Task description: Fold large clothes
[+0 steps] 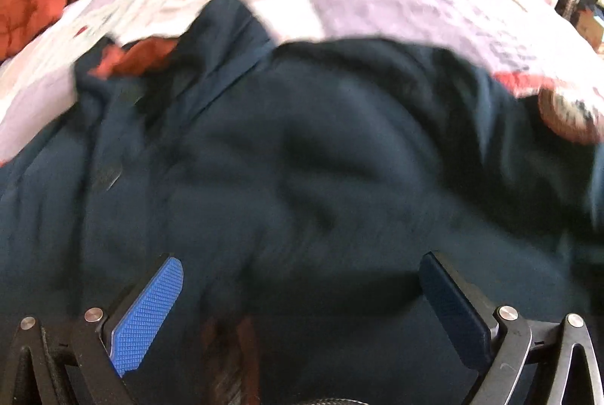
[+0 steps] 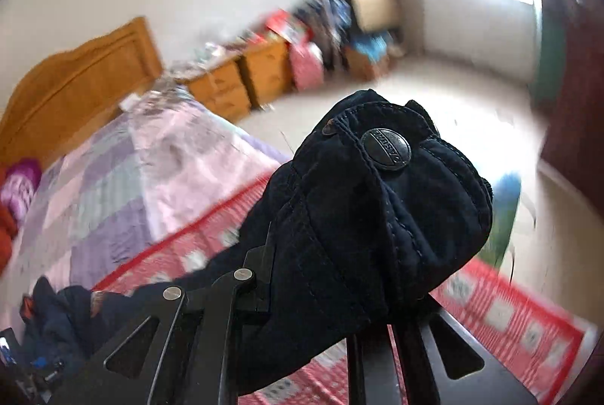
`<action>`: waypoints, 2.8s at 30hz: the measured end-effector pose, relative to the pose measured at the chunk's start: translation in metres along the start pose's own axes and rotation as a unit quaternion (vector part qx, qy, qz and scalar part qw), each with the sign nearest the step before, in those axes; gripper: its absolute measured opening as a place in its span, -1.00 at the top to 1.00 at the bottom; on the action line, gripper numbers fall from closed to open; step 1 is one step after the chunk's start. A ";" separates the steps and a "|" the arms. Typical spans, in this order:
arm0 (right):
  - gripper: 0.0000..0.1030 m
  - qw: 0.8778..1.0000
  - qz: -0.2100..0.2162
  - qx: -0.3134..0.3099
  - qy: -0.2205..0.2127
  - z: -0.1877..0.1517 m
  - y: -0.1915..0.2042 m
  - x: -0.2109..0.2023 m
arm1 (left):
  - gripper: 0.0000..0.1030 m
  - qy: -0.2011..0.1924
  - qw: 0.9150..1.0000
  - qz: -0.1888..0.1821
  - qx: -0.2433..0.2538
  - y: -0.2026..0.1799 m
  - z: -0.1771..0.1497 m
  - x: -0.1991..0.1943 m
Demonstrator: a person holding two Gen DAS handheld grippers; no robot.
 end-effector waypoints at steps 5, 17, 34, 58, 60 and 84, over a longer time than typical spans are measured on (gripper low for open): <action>0.74 0.994 0.037 -0.084 -0.059 0.032 0.095 -0.063 | -1.00 0.005 1.000 0.000 -0.011 0.040 -0.027 -0.023; 0.74 0.924 0.241 -0.288 -0.073 -0.095 0.433 -0.180 | -1.00 -0.019 0.995 0.079 -0.055 0.211 -0.084 -0.104; 0.61 0.836 0.228 -0.496 0.061 -0.398 0.578 -0.140 | -1.00 0.004 0.981 0.134 -0.139 0.341 -0.178 -0.128; -0.74 0.915 0.188 -0.331 0.131 -0.250 0.402 -0.056 | -1.00 -0.054 0.995 0.066 -0.044 0.233 0.003 -0.034; -0.73 0.911 0.202 -0.323 0.154 -0.264 0.385 -0.028 | -1.00 0.018 0.995 0.078 -0.052 0.241 -0.015 0.012; -0.87 0.949 0.141 -0.269 0.084 -0.199 0.319 -0.003 | -1.00 -0.018 0.995 0.070 -0.071 0.250 -0.044 0.020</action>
Point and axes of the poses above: each gripper's, at about its wrist camera, not at the fingertips, and x roughly the way its jaws point, y to its left, z to its top, the point moved 9 cm from there along x, roughly the way its jaws point, and after that the axes turned 5 degrees about -z, right-handed, at the moved point
